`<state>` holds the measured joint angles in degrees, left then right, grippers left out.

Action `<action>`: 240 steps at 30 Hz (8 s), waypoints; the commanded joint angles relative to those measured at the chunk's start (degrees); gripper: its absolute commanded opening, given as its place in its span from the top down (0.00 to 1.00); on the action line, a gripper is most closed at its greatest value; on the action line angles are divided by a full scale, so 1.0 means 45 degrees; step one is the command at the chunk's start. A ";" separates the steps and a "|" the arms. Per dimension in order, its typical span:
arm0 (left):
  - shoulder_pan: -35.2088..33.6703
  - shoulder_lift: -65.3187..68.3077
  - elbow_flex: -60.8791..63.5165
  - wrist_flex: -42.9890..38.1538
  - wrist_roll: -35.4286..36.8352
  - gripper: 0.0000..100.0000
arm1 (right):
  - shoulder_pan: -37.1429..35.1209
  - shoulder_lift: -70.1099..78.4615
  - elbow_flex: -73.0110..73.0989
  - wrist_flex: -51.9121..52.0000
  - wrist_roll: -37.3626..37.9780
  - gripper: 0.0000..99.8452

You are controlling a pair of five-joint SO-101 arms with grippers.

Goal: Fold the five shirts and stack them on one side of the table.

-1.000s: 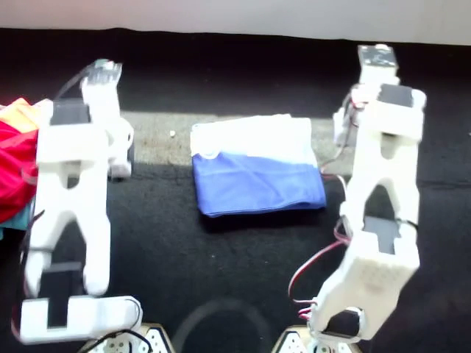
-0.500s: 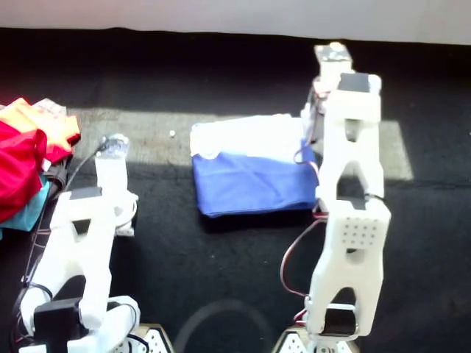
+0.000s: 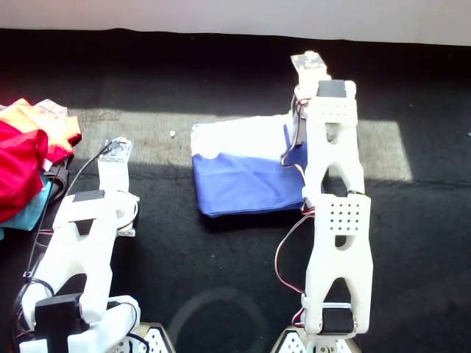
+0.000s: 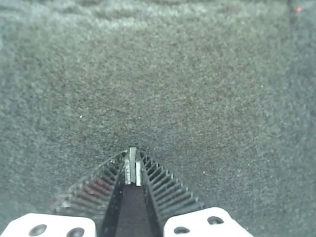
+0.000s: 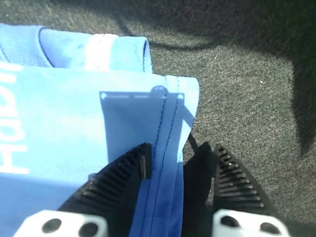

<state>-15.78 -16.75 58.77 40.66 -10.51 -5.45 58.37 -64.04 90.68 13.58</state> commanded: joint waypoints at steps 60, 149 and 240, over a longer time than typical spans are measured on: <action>-0.0361 0.0068 -0.0029 -0.0410 0.0332 0.99 | -0.1377 -0.0830 -0.1553 0.2198 -0.2930 0.64; -0.0400 -0.0088 -0.0322 -0.0078 0.0293 0.99 | 0.7844 0.1162 -0.8195 -0.1416 0.0469 0.78; 0.3253 0.7941 -3.4022 1.3206 -0.1114 0.99 | 0.3683 -1.4427 1.3392 0.1084 0.0313 0.78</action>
<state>-7.52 23.69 -92.79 100.09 -15.78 11.25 -4.04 -3.91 96.04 15.69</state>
